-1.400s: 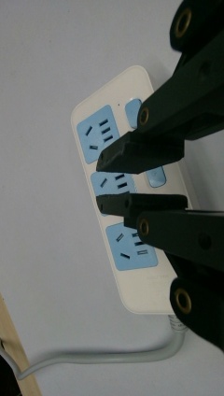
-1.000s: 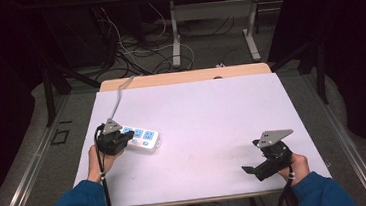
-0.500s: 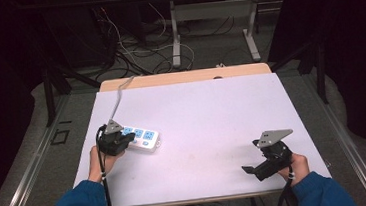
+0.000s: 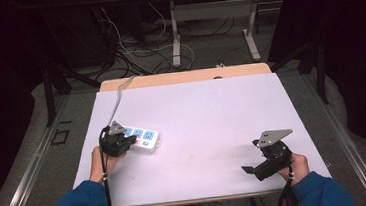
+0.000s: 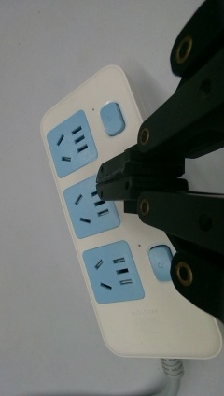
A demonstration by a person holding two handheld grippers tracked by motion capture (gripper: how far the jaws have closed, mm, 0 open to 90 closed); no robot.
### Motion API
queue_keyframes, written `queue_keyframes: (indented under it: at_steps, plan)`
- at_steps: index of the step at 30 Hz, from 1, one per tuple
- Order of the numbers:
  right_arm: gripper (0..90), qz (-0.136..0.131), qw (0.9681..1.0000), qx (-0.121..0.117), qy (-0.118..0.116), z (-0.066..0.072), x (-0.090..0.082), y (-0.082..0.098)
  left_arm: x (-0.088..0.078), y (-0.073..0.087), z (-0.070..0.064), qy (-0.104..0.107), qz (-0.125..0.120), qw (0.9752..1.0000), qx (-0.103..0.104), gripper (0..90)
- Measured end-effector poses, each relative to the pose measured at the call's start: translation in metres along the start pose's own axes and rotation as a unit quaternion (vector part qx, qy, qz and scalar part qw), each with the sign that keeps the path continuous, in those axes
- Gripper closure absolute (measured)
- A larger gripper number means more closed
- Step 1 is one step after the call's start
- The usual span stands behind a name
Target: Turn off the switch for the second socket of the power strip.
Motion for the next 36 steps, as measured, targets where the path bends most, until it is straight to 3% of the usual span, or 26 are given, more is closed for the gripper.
queue_keyframes:
  at_steps: [36]
  plan:
    - [1.6,-0.007,0.9999,-0.006,0.006,-0.0002,0.0012,-0.0002,0.0013,0.0017,0.0009,0.0,-0.011,0.9999,-0.004,90.0]
Point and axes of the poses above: each handheld gripper's, and its own axes: x roughly forward along the jaws, y roughly out of its underside, z roughly to its left, the point moved 1 cm from there along x, roughly forward along the jaws, and after that the axes turned 9 degrees about y, right-handed, at the moved point
